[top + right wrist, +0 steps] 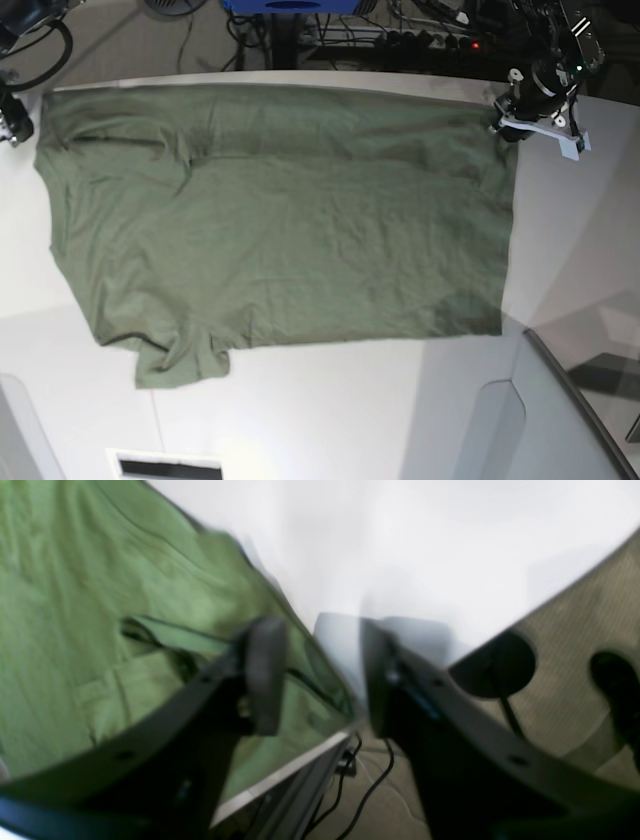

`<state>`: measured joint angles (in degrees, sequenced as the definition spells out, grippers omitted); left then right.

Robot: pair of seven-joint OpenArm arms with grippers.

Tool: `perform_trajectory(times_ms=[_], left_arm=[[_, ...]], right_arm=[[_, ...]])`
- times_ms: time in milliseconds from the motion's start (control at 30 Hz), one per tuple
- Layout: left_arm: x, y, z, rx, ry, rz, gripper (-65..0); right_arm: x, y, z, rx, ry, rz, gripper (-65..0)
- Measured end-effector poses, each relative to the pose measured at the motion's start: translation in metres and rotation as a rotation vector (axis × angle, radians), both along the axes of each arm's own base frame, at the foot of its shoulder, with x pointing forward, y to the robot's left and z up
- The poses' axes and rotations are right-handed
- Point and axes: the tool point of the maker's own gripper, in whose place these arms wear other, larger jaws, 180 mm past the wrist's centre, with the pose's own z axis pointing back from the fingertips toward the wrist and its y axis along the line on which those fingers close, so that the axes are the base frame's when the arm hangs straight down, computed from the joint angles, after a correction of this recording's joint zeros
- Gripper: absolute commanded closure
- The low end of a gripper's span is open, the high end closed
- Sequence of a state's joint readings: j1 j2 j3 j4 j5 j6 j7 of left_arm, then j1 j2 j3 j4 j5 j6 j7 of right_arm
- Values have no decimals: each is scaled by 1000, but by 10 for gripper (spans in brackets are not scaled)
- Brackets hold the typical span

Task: Layout the t-shirt on the table in an organized manner, then fold the t-shirt properly
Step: 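Release the edge and move both grippers outward to the shirt's sides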

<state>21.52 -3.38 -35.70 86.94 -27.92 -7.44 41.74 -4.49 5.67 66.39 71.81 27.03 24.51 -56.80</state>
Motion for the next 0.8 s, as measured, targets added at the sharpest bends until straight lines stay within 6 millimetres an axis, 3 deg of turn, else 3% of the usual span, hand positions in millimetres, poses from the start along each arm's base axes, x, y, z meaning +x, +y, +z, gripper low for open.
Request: perform_trajectory(times_ms=[100, 167, 300, 433, 533, 667, 733, 800], left_arm=[[-2, 0, 2, 6, 1, -5, -439], [3, 2, 11, 19, -27, -1, -499], [4, 4, 29, 35, -79, 21, -520], [-8, 42, 58, 129, -115, 117, -520], [2, 62, 93, 218, -189, 127, -518], [35, 59, 112, 217, -274, 110, -513], [48, 61, 121, 240, -293, 61, -454], [56, 60, 123, 266, -284, 14, -332]], right_arm=[[-3, 3, -1, 14, 16, 9, -269], [-4, 3, -1, 16, 19, 11, -269], [0, 3, 0, 15, 11, 11, -270], [7, -5, 6, -7, 5, 25, -272], [39, -12, 20, -66, -22, 113, -272], [121, -6, 54, -222, -155, 314, -272], [157, 9, 67, -270, -219, 423, -272], [182, 20, 64, -284, -226, 502, -272]])
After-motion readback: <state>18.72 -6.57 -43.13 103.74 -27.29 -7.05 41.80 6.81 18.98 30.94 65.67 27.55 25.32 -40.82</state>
